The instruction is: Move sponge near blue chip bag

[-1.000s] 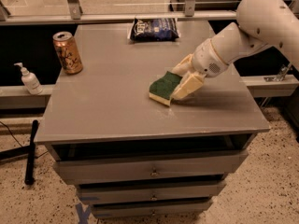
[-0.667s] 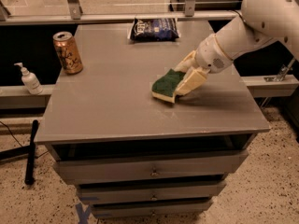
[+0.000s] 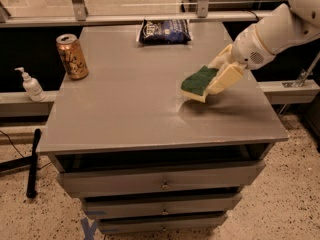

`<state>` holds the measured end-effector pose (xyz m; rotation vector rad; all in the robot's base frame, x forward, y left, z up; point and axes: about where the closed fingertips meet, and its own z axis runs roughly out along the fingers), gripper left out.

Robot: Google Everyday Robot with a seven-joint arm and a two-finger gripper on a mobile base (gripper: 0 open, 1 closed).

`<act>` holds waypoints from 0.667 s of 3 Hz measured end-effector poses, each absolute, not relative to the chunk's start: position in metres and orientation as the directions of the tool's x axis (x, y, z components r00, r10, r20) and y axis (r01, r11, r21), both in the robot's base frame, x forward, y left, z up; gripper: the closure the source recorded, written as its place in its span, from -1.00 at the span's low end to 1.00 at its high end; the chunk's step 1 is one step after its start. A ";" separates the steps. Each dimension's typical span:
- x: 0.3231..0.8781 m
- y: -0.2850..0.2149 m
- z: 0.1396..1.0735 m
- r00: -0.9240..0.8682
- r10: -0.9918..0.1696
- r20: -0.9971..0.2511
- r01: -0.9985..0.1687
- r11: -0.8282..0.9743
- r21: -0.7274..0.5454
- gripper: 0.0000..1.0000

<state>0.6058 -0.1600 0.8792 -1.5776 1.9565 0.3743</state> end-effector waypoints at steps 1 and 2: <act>0.606 -0.160 0.879 -0.121 -0.789 -0.602 -0.956 0.257 -0.144 1.00; 0.606 -0.157 0.878 -0.116 -0.779 -0.616 -0.955 0.257 -0.145 1.00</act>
Offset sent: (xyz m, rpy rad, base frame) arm -0.0014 0.0020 0.0011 0.0397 -0.0196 -0.0035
